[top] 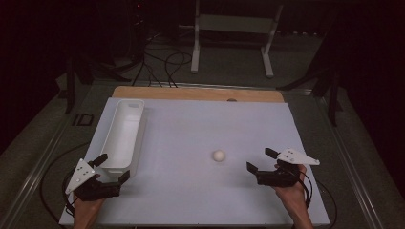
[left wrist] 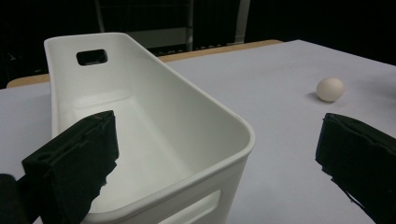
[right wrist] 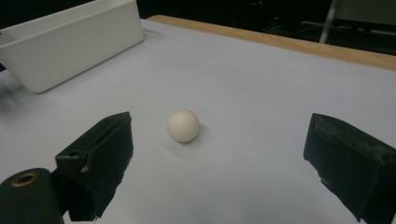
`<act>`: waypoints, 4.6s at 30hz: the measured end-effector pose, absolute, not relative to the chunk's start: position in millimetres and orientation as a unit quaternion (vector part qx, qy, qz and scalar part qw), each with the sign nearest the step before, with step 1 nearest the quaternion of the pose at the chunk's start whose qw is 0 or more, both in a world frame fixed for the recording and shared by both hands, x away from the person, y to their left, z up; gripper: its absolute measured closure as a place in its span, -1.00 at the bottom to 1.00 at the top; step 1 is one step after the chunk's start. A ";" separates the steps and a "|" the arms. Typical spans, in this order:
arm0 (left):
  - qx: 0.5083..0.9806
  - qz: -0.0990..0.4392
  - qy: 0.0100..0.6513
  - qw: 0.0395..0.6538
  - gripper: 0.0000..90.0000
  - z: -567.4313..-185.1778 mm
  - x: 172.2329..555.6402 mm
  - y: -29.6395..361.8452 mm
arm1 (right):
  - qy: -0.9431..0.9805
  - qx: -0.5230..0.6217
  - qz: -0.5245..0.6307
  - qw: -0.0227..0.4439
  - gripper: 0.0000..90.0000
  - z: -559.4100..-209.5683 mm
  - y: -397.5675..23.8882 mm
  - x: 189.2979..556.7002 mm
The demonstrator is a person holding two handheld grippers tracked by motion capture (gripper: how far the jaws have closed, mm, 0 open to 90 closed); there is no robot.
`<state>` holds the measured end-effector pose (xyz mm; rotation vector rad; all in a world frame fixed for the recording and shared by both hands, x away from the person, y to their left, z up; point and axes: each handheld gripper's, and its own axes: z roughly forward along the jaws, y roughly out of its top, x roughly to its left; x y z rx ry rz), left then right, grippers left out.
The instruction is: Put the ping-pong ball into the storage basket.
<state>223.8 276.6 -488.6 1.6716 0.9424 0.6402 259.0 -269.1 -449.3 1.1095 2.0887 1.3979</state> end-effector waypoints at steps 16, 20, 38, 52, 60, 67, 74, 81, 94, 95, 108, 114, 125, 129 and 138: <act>0.703 0.266 0.394 0.528 -1.00 -490.1 224.8 276.8 | 0.762 0.396 0.479 0.183 -0.83 -444.9 -250.9 272.8; 0.705 0.265 0.394 0.527 -1.00 -490.7 225.2 276.5 | 0.764 0.396 0.476 0.181 -0.83 -442.3 -247.5 275.9; 0.709 0.260 0.390 0.527 -1.00 -492.0 226.2 274.9 | 0.779 0.395 0.456 0.170 -0.83 -439.0 -231.5 289.6; 0.711 0.256 0.385 0.530 -1.00 -493.6 230.0 272.5 | 0.786 0.392 0.449 0.167 -0.83 -435.6 -224.0 299.0; 0.712 0.253 0.386 0.530 -1.00 -494.8 231.7 271.0 | 0.791 0.389 0.443 0.165 -0.83 -433.9 -218.1 304.1; 0.709 0.252 0.386 0.533 -1.00 -495.4 232.1 271.3 | 0.796 0.387 0.436 0.163 -0.83 -432.0 -213.8 307.3; 0.705 0.251 0.387 0.538 -1.00 -495.8 231.8 271.4 | 0.800 0.386 0.429 0.163 -0.83 -431.0 -210.8 310.2; 0.707 0.251 0.385 0.538 -1.00 -495.9 231.5 270.5 | 0.804 0.385 0.423 0.163 -0.83 -429.4 -208.0 313.1; 0.707 0.252 0.385 0.537 -1.00 -496.1 231.3 269.9 | 0.812 0.384 0.411 0.158 -0.83 -427.5 -204.9 320.4; 0.707 0.252 0.385 0.537 -1.00 -496.1 231.3 269.8 | 0.813 0.384 0.410 0.156 -0.83 -427.5 -204.7 320.8; 0.708 0.254 0.384 0.535 -1.00 -496.2 231.3 269.8 | 0.822 0.381 0.396 0.149 -0.83 -425.3 -199.1 325.8; 0.708 0.253 0.384 0.535 -1.00 -496.2 231.3 269.9 | 0.828 0.376 0.390 0.145 -0.83 -425.0 -193.4 327.9; 0.709 0.253 0.384 0.535 -1.00 -496.1 231.3 270.1 | 0.840 0.374 0.369 0.136 -0.83 -429.4 -183.8 333.2; 0.709 0.253 0.384 0.535 -1.00 -496.2 231.3 270.0 | 0.843 0.373 0.365 0.134 -0.83 -430.9 -180.6 335.1; 0.709 0.252 0.384 0.535 -1.00 -496.1 231.3 270.0 | 0.847 0.372 0.357 0.131 -0.83 -432.2 -176.0 338.5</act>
